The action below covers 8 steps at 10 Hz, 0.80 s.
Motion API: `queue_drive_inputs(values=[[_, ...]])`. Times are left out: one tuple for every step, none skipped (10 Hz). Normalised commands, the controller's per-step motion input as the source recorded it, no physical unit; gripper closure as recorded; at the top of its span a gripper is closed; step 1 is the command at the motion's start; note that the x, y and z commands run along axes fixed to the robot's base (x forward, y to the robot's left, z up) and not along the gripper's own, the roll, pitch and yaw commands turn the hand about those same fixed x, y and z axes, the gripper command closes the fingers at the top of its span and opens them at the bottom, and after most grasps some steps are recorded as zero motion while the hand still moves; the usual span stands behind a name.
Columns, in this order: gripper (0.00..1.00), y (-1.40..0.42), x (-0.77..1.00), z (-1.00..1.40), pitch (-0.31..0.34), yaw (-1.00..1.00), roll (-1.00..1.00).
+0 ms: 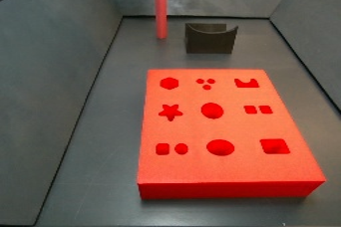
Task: Pick up the hexagon object. Move up. Move to above the board. Insert the hexagon object.
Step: Pick up the hexagon object.
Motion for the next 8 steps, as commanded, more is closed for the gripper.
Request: queue_drive_inputs(values=[[0.00, 0.08, -0.22, -0.14, -0.006, 0.00, 0.00], [0.00, 0.24, -0.15, -0.33, 0.000, -0.06, -0.02], [0.00, 0.35, -0.25, -0.26, 0.000, -0.09, -0.06], [0.00, 0.32, -0.04, -0.24, 0.000, 0.00, -0.11], [0.00, 0.19, 0.03, -0.27, 0.000, 0.00, -0.15], [0.00, 0.17, 0.00, -0.33, 0.000, 0.00, -0.17], [0.00, 0.11, 0.00, -0.47, -0.046, 0.02, -0.23], [0.00, 0.06, 0.00, -0.53, -0.050, 0.01, -0.30]])
